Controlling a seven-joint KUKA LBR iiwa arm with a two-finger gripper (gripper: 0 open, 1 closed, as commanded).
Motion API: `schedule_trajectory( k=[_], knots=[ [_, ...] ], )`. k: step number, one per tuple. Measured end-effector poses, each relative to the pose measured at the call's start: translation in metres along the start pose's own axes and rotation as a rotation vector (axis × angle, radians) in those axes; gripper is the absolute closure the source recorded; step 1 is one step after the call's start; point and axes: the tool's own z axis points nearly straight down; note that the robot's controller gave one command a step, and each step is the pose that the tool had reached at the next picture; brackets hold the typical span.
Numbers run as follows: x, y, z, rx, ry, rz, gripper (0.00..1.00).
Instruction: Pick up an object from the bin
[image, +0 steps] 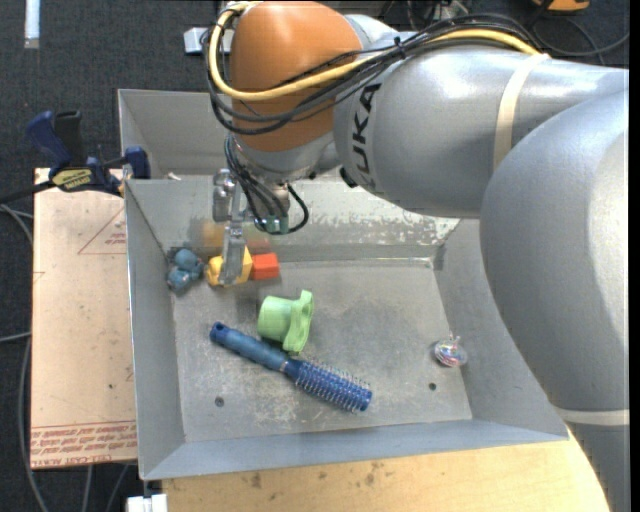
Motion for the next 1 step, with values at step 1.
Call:
schedule_trajectory(
  k=[1],
  knots=[
    [0.0001,-0.0803,0.0806,0.004,0.0,0.016,0.0]
  ],
)
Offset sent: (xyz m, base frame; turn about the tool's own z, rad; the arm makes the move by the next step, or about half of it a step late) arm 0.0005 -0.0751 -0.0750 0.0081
